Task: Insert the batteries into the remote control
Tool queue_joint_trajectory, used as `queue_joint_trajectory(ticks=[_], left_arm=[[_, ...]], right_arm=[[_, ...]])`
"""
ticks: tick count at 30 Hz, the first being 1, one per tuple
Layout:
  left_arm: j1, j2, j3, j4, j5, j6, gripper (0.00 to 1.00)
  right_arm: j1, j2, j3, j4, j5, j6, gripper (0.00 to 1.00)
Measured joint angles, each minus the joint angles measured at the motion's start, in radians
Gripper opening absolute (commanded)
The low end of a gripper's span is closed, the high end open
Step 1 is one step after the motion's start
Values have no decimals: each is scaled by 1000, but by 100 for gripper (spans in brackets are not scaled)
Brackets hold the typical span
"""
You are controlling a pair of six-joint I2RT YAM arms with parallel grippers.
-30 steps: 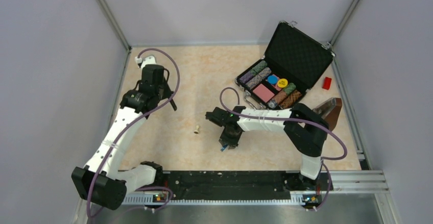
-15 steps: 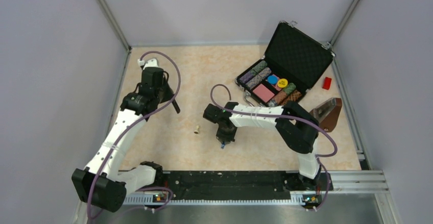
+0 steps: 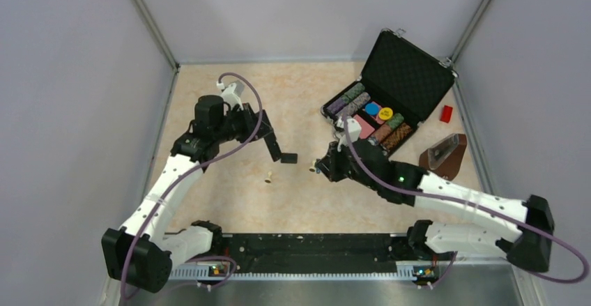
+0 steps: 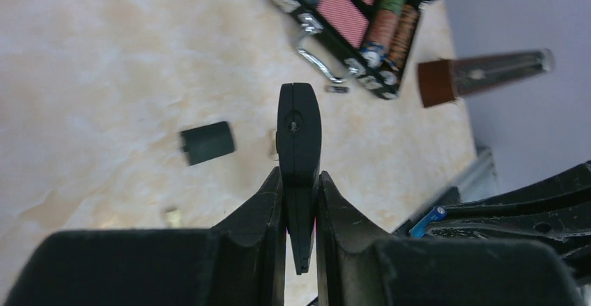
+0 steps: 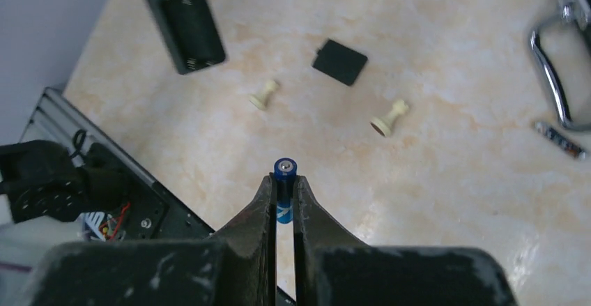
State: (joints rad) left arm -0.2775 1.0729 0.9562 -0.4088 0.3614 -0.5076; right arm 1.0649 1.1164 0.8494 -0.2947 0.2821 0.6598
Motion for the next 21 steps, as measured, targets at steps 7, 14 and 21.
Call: queue_joint_trajectory(ticks=[7,14,21], left_arm=[[-21,29,-7,185,287,-31,0],[-74,21,-73,445,406,-149,0],[-111,-37,-182,676,410,-302,0]], right_arm=[[0,-248,-49,140,-158,-332,0],[0,-248,31,173,-273,-457,0],[8,-129,199,174,-307,-459,0]])
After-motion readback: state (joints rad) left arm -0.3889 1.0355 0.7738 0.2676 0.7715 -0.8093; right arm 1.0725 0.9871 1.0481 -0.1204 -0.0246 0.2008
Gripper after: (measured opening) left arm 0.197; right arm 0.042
